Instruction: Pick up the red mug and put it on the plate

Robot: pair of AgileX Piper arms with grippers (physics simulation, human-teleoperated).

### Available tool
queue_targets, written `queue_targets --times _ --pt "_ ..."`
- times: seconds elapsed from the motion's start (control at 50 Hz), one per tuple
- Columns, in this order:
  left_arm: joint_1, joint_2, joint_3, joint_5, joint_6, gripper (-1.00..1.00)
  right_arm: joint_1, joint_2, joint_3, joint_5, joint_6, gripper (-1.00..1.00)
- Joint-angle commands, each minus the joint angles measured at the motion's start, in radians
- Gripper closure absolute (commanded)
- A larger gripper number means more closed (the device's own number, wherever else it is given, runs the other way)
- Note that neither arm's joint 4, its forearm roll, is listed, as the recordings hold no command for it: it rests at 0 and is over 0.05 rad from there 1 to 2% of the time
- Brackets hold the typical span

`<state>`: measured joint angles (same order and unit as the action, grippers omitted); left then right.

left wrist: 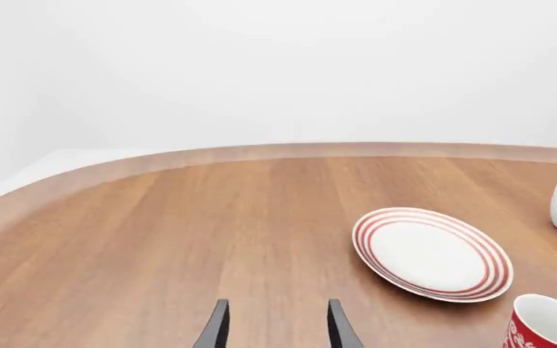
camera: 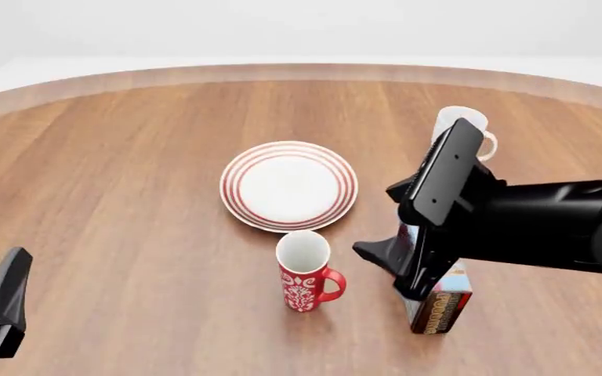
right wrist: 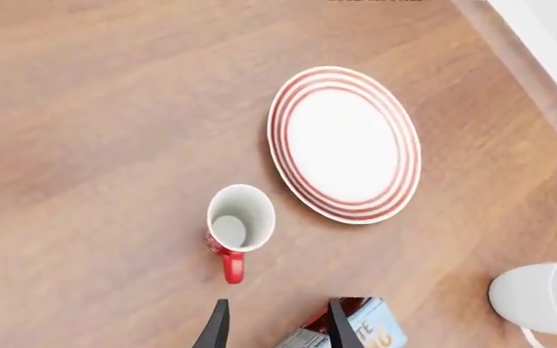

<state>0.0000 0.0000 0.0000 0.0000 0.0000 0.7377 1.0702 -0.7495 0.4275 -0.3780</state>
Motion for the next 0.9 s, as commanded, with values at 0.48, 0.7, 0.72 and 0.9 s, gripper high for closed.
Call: queue_targets --times 0.48,0.7,0.72,0.9 --pt "0.000 0.000 0.000 0.000 0.000 -1.00 0.081 0.083 0.053 -0.108 0.106 -1.00" --pt "0.000 0.000 0.000 0.000 0.000 -1.00 0.098 0.145 0.059 -0.156 0.127 -1.00" --pt "0.000 0.000 0.000 0.000 0.000 -1.00 0.098 0.145 0.059 -0.156 0.127 -1.00" --pt "0.000 0.000 0.000 0.000 0.000 -1.00 0.105 0.164 0.059 -0.170 0.137 -1.00"
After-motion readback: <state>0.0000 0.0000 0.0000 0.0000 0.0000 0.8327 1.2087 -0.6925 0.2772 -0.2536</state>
